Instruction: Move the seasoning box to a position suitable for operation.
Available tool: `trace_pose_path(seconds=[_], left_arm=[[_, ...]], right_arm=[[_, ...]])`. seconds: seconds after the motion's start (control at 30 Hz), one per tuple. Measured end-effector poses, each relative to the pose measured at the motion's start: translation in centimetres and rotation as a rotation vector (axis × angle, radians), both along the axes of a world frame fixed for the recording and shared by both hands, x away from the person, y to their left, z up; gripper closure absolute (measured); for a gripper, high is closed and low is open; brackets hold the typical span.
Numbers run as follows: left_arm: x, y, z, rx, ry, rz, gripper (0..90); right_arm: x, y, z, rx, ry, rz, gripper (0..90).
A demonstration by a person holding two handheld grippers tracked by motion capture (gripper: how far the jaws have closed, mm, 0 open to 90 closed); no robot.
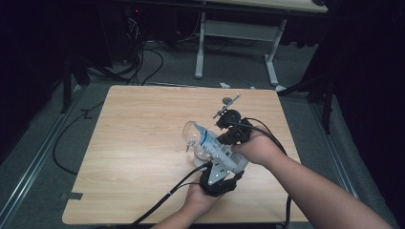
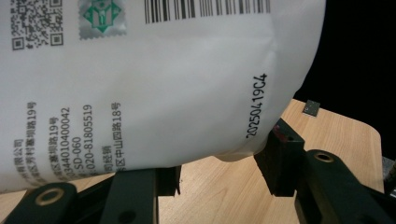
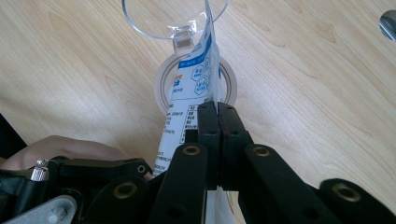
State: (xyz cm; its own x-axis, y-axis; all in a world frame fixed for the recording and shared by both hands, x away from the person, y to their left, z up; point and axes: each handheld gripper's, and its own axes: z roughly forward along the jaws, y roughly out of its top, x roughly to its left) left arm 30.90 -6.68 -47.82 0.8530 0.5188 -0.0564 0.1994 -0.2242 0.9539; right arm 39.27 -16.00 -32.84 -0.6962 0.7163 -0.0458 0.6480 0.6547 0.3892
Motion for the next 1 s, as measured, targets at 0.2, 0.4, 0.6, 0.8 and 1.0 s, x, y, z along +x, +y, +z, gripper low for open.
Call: trace_pose_path(seconds=[0.2, 0.4, 0.6, 0.8, 1.0], left_arm=[[0.03, -0.02, 0.01, -0.001, 0.002, 0.001, 55.8], [-0.01, -0.02, 0.03, -0.002, 0.0, 0.004, 55.7], [0.06, -0.06, 0.05, -0.001, -0.001, 0.004, 55.8], [0.11, -0.1, 0.02, -0.003, 0.001, 0.006, 55.8], [0.1, -0.11, 0.01, -0.007, 0.001, 0.007, 55.8]], right_arm=[[0.07, -0.03, -0.02, 0.001, -0.002, 0.006, 89.8], [0.06, 0.02, 0.01, 0.0, -0.003, 0.004, 89.8], [0.13, -0.05, 0.03, 0.003, -0.004, 0.006, 89.8], [0.21, -0.08, 0.0, 0.004, -0.003, 0.003, 89.8], [0.19, -0.04, 0.03, 0.0, -0.004, 0.003, 89.8]])
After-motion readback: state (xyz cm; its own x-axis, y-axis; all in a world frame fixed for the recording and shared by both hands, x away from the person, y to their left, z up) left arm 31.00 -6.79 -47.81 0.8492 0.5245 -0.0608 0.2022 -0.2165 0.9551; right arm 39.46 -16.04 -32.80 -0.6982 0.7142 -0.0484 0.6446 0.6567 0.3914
